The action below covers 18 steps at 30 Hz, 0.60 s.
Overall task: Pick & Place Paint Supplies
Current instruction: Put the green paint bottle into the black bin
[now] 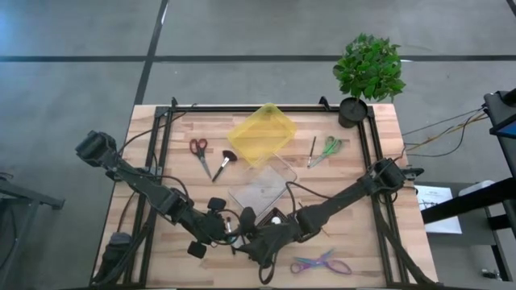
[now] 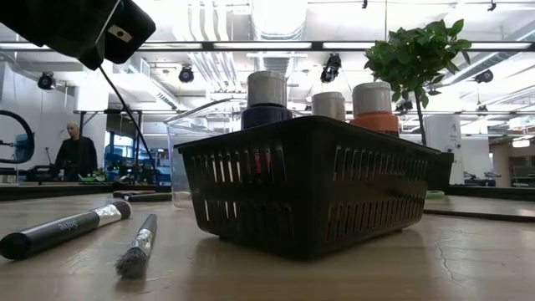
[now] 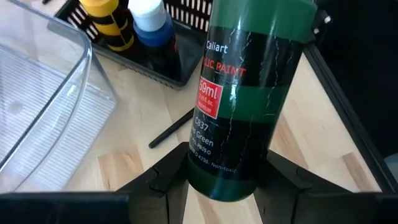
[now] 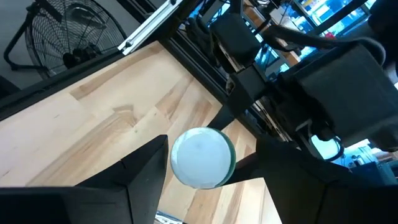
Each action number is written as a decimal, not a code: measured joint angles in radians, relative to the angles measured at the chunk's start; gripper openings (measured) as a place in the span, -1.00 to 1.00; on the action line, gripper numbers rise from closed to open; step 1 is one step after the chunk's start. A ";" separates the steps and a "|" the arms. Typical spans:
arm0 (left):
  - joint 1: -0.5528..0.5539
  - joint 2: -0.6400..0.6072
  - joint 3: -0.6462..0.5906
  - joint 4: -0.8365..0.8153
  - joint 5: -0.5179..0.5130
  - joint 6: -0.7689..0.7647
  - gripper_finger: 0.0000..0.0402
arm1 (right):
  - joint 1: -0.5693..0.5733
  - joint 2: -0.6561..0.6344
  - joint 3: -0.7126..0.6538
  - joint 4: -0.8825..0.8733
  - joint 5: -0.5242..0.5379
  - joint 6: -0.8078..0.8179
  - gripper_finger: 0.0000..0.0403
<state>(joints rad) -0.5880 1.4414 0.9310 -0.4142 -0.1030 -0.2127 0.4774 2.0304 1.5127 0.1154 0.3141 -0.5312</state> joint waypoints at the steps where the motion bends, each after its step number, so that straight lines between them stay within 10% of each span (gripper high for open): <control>1: 0.000 0.000 0.000 0.001 0.002 0.000 -0.26 | 0.000 0.000 0.000 0.000 0.000 0.000 0.21; 9: 0.000 0.000 0.000 -0.001 0.002 0.000 -0.26 | 0.002 0.000 0.000 0.000 0.003 -0.005 0.17; 18: 0.000 0.000 0.000 -0.001 0.002 -0.004 -0.26 | 0.004 0.000 0.000 -0.004 0.000 -0.031 -0.43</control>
<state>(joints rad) -0.5883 1.4414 0.9310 -0.4151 -0.1005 -0.2165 0.4815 2.0308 1.5127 0.1112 0.3137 -0.5626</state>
